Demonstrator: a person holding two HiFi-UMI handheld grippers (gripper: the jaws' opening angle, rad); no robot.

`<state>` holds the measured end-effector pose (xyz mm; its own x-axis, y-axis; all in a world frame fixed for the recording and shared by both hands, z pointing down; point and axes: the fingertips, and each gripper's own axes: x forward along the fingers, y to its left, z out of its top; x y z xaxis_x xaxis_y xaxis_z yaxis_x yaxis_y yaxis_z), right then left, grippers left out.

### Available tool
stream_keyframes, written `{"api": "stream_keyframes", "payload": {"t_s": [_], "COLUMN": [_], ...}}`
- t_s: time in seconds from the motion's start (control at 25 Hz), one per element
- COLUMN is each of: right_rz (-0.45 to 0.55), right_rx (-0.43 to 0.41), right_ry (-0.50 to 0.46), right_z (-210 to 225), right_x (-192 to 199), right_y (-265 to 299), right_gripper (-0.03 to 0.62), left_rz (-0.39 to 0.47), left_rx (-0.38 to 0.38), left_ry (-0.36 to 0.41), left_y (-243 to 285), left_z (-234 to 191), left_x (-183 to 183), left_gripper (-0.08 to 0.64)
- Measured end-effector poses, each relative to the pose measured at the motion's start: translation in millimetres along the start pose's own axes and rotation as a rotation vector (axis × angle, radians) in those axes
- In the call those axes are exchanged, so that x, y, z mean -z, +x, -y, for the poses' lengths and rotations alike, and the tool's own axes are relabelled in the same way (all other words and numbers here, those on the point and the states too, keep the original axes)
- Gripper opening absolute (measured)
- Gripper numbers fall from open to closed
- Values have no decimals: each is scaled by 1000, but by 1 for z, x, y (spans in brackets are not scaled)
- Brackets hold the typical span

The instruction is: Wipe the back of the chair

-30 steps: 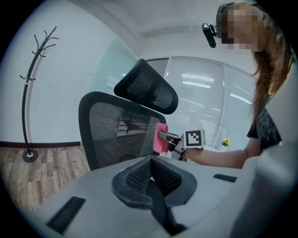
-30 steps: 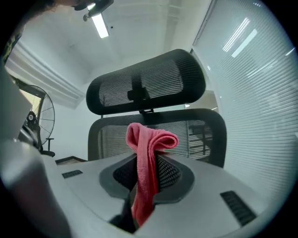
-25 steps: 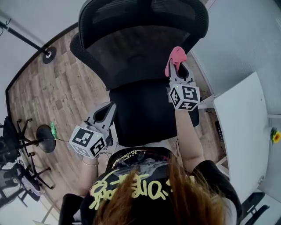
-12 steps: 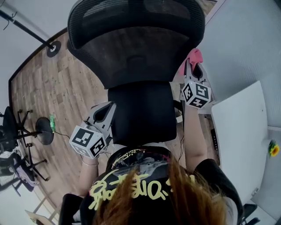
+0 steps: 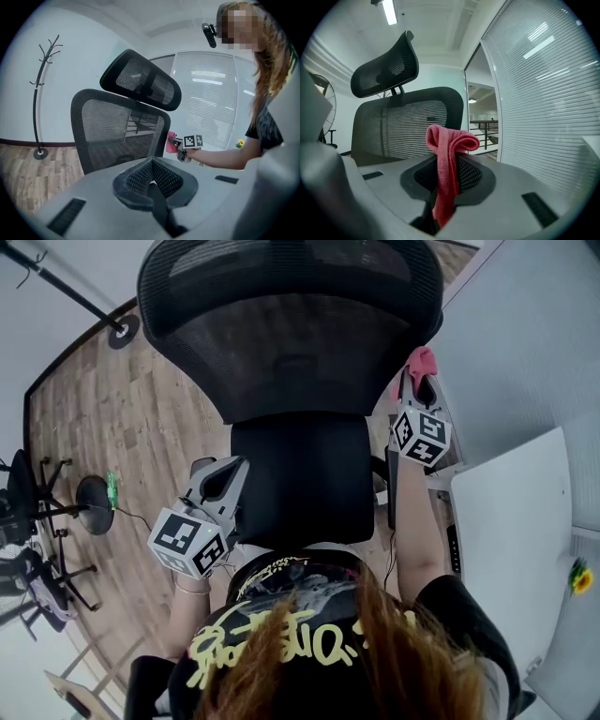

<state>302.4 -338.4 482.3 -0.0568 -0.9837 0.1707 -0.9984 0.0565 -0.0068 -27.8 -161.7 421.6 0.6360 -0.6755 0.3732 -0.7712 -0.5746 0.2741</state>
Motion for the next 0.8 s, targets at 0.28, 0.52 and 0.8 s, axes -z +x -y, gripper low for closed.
{"api": "stream_keyframes", "payload": {"t_s": [0.28, 0.52, 0.8], "right_rz": [-2, 6, 8], "right_rx": [-8, 15, 9], "right_ry": [-12, 9, 20], "right_z": [-13, -22, -52], "right_x": [6, 10, 8], "right_y": [9, 12, 14], "right_gripper": [72, 72, 72], "left_rz": [4, 7, 10], "left_rx": [-27, -36, -41], "left_ry": [-10, -12, -23], "left_y": [-7, -11, -25], "left_z": [-7, -12, -28], "left_x": [0, 3, 1], "left_gripper": [-11, -11, -11]}}
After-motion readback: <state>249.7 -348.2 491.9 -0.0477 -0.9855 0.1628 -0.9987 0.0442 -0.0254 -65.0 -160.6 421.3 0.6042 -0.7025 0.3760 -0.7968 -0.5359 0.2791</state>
